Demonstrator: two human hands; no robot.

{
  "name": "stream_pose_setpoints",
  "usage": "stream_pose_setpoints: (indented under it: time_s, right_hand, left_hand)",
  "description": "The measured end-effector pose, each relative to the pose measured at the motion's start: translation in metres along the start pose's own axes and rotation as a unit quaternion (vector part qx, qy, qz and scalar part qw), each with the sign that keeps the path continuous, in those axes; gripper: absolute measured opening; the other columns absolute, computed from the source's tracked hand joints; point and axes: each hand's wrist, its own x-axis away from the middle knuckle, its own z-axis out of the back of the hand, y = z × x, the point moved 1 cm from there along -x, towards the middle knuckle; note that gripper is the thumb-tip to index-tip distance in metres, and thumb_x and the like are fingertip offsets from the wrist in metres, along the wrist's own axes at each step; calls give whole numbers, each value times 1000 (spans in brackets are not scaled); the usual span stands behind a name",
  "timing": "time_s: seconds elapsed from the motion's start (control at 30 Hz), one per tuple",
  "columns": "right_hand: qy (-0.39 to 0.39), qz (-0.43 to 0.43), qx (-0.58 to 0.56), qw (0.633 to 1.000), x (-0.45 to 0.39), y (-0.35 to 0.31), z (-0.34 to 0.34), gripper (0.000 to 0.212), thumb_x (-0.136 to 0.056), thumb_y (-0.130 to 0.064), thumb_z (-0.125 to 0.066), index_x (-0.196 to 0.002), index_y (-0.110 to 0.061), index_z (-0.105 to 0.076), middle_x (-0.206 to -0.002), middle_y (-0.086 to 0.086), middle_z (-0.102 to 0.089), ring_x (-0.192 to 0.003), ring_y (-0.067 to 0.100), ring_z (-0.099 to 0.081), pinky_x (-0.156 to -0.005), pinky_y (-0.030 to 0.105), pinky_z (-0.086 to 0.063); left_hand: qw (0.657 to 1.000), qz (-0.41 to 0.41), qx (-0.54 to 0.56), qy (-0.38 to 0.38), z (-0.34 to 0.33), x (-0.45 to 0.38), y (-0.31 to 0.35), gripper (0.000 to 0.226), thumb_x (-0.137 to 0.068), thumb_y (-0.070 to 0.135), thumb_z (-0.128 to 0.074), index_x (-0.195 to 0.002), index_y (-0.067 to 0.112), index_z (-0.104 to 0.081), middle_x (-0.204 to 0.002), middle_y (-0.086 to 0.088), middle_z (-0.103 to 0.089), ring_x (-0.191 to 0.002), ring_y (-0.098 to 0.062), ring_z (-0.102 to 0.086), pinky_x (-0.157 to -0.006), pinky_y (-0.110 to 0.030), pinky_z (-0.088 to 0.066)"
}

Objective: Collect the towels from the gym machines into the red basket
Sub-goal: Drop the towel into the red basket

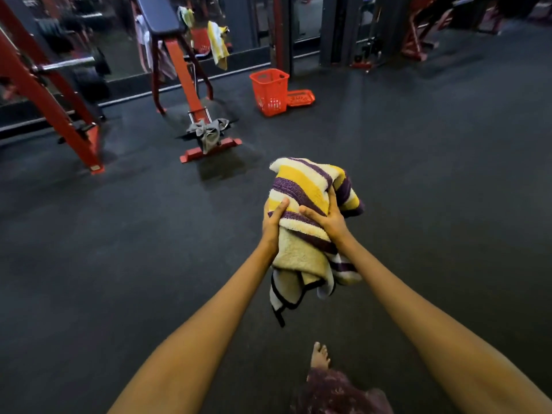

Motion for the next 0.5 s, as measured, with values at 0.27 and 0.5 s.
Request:
stream_pose_setpoints:
  time_s: [0.27,0.5]
  right_hand:
    - [-10,-4,-2,1000,-216,-10,40,96,-79,-25,-75,-150,-30,-11,-144,2,-43,-129,18,-43,-101,28,-36]
    - [-41,-11,-15,999,-400,18,51,101,-73,-35,-78,-149,-35,-12,-142,1,-45,-129,21,-47,-110,45,-38]
  left_hand:
    - [999,-34,-25,30,-59,-195,49,79,-66,44,-73,-132,9,-50,-118,-12,-64,-107,-28,-62,-97,-46,-50]
    - [996,-46,-24,70,-77,-367,59,95,-56,53,-74,-138,15,-43,-132,-13,-57,-118,-30,-57,-102,-50,-45]
